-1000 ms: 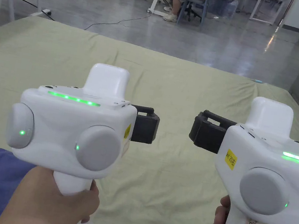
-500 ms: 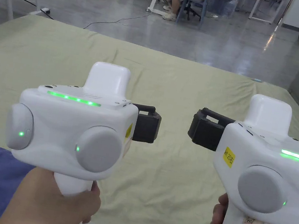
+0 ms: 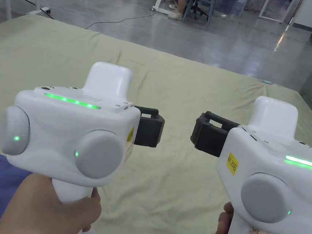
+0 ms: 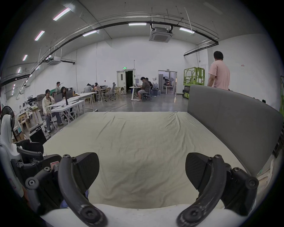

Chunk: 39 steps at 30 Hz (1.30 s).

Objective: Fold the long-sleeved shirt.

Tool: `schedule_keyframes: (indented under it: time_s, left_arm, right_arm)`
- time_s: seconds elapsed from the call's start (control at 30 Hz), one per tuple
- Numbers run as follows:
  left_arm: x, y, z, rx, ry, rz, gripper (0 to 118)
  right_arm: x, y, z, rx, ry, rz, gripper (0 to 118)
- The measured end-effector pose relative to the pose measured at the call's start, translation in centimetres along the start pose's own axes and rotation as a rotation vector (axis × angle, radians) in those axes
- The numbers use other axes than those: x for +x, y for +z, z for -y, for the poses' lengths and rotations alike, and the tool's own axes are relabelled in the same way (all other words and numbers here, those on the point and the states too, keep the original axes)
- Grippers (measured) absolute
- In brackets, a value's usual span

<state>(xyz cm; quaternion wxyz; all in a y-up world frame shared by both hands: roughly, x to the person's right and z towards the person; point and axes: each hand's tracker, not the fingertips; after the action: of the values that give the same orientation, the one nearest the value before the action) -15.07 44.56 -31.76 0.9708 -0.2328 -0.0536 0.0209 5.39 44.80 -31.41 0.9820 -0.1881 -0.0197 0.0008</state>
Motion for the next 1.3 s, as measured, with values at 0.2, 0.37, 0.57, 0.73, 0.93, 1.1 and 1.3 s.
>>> schedule_keyframes:
  time_s: [0.2,0.37,0.57,0.73,0.93,1.1,1.3]
  left_arm:
    - [-0.3,0.6,0.1,0.068,0.011,0.101,24]
    - [0.5,1.5,1.0,0.111,0.003,0.183,2]
    - [0.5,1.1,1.4,0.129,0.002,0.164,0]
    - [-2.7,1.7,1.1,0.108,-0.012,0.092,0]
    - [-14.4,4.0,2.7,0.006,0.175,-0.177,0]
    - [-22.7,4.6,6.0,-0.092,0.243,-0.367,0]
    - [-26.8,-2.7,11.4,-0.319,0.381,-0.271,116]
  right_arm:
    - [-0.1,0.5,0.1,0.027,0.013,-0.011,26]
    - [-0.5,0.8,0.8,0.046,0.029,-0.020,0]
    - [-2.2,1.7,1.1,0.109,0.152,-0.017,0]
    - [-4.2,0.4,-0.2,0.087,0.066,-0.129,0]
    - [-14.2,2.4,-0.9,0.072,0.056,-0.629,0]
    - [-16.7,4.4,0.2,0.097,0.096,-0.804,0]
    - [-14.0,2.3,1.5,0.011,0.149,-0.713,0]
